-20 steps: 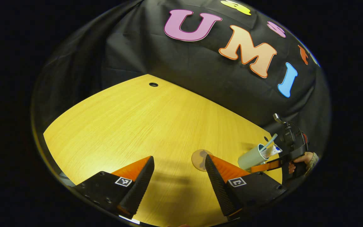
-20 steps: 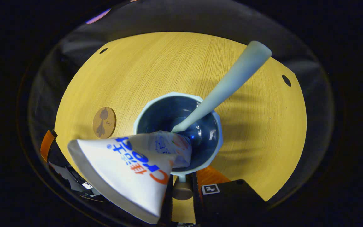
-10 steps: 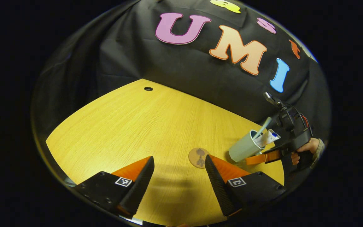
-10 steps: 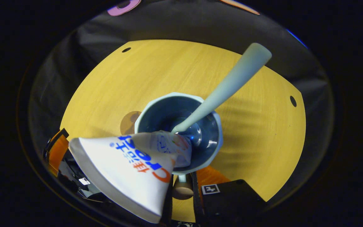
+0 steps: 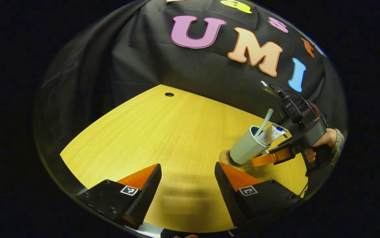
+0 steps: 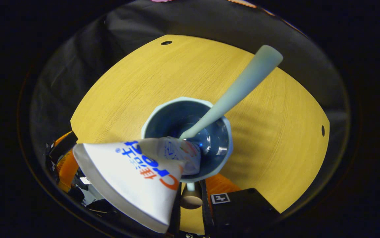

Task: Put the toothbrush and toothpaste on the desktop into the cup, then pick up the cup and place it on the coaster on the desktop.

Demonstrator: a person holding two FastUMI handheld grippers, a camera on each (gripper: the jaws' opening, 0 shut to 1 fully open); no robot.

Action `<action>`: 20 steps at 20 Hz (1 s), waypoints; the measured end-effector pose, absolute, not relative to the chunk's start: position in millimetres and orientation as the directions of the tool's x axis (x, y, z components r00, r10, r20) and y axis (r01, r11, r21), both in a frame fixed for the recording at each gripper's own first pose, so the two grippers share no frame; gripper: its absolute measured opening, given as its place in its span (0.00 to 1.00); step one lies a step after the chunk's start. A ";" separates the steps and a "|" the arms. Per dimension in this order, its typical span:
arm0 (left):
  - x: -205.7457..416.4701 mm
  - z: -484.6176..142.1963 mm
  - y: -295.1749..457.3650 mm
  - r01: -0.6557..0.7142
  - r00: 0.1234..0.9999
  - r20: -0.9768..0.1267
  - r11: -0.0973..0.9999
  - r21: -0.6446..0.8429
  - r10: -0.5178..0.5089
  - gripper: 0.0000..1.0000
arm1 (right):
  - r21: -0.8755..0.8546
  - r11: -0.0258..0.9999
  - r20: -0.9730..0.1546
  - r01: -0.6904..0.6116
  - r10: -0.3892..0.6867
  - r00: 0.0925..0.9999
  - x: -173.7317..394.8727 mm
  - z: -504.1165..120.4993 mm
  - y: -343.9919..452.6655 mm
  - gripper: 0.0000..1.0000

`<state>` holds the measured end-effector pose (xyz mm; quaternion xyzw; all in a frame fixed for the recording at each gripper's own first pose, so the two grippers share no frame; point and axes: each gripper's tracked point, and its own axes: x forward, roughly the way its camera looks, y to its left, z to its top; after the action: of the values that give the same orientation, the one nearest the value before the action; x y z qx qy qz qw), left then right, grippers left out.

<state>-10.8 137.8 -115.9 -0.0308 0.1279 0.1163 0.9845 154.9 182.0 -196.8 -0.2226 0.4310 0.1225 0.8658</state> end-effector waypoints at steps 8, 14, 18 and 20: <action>-26.3 -125.0 158.9 -0.291 0.919 -0.287 0.956 -0.033 0.270 0.94 | -0.290 0.869 -0.812 -0.401 -0.002 0.583 161.8 -210.9 188.2 0.32; -23.1 -125.3 155.7 -0.284 0.917 -0.290 0.959 0.004 0.273 0.94 | -0.264 0.878 -0.825 -0.400 0.009 0.566 159.0 -212.4 187.1 0.32; -18.1 -122.5 142.8 -0.263 0.921 -0.289 0.964 0.027 0.260 0.94 | -0.183 0.885 -0.801 -0.427 0.118 0.587 149.7 -194.8 202.3 0.57; -12.3 -114.0 132.8 -0.253 0.926 -0.280 0.967 0.044 0.255 0.94 | -0.146 0.893 -0.780 -0.425 0.161 0.605 138.4 -182.1 200.0 0.83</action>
<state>-12.3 132.8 -114.0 0.0034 0.1431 0.1292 0.9812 138.4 200.0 -182.1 -0.1605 0.4123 0.1662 0.8813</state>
